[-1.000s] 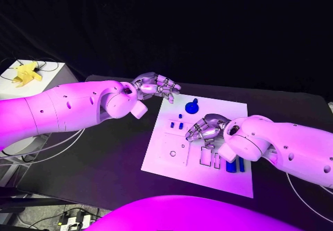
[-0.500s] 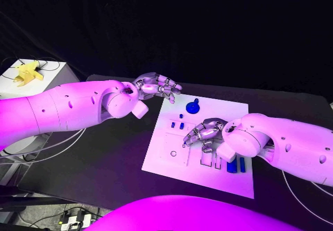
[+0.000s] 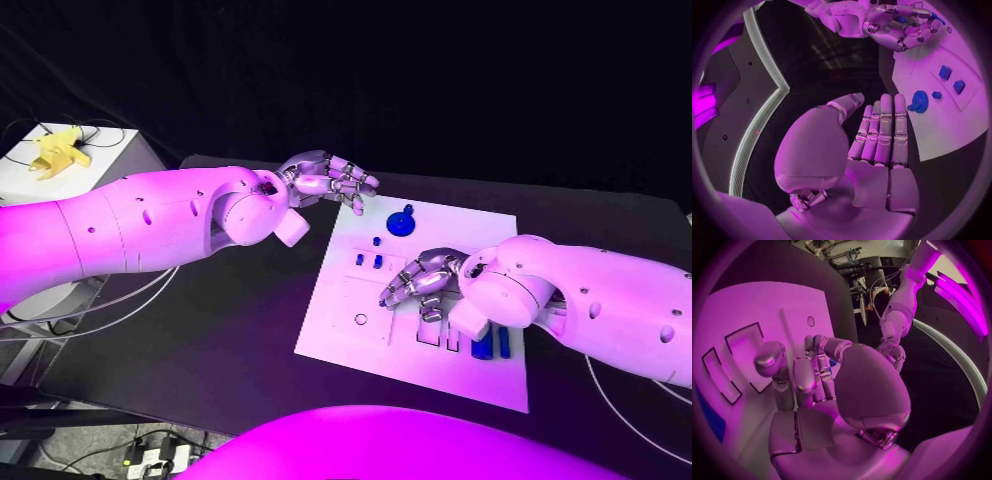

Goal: Assemble the parts on the task board

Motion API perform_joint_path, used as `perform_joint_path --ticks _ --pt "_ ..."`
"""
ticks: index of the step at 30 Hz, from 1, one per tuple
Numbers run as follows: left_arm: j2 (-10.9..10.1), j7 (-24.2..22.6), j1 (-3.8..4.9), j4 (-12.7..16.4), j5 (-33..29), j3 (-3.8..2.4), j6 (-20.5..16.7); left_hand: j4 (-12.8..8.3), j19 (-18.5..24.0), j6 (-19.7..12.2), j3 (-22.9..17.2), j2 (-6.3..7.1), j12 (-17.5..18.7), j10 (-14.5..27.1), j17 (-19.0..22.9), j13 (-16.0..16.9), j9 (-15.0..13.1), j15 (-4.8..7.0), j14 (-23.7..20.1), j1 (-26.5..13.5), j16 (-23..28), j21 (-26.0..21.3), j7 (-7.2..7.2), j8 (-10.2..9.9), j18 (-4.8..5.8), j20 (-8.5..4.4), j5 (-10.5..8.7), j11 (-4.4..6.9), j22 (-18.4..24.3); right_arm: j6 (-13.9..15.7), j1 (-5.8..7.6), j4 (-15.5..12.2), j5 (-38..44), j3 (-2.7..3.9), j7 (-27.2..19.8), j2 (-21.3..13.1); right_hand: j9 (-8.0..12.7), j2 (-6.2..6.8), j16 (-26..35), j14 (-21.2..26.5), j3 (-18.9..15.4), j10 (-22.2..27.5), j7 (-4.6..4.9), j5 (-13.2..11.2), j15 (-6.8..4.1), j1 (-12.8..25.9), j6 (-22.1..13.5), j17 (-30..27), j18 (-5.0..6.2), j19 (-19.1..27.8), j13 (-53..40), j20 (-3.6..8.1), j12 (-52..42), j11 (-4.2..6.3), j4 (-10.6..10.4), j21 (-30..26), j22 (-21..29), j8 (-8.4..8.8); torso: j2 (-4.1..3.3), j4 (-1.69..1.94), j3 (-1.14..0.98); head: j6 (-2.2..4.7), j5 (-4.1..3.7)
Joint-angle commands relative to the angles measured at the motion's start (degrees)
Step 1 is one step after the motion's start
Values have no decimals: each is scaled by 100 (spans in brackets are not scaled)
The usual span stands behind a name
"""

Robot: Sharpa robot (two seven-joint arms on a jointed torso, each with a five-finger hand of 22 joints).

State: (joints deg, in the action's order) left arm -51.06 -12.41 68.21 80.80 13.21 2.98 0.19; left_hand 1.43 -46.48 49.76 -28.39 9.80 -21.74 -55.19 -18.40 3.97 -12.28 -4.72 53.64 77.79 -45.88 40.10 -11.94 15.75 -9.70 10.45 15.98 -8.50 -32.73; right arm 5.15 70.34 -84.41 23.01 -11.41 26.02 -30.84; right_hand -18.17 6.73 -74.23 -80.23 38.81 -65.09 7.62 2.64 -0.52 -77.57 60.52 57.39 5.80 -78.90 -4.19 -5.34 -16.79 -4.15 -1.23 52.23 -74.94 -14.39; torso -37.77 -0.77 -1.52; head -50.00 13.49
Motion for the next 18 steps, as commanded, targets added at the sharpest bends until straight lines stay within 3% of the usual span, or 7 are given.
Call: perform_joint_path --ticks 1,18 --pt "12 -22 4 9 7 -3 86 7 -20 -19 -27 -21 37 32 -5 6 5 -31 10 35 37 -34 -33 -26 -66 20 28 -21 6 143 -1 -26 469 -1 -14 4 -5 -68 11 -33 9 -54 26 21 19 11 33 -7 19 -19 -10 -3 -15 6 20 -11 -709 -26 -1 3 2 0 1" --pt "11 -9 4 12 8 -3 93 10 -22 -21 -26 -22 37 34 -7 7 6 -33 10 35 39 -34 -35 -28 -65 21 27 -23 5 134 -1 -9 594 -16 67 75 -14 -70 10 -33 9 -56 26 22 18 17 28 -1 17 -22 -11 -3 -12 7 37 5 -712 -30 0 6 7 0 16"
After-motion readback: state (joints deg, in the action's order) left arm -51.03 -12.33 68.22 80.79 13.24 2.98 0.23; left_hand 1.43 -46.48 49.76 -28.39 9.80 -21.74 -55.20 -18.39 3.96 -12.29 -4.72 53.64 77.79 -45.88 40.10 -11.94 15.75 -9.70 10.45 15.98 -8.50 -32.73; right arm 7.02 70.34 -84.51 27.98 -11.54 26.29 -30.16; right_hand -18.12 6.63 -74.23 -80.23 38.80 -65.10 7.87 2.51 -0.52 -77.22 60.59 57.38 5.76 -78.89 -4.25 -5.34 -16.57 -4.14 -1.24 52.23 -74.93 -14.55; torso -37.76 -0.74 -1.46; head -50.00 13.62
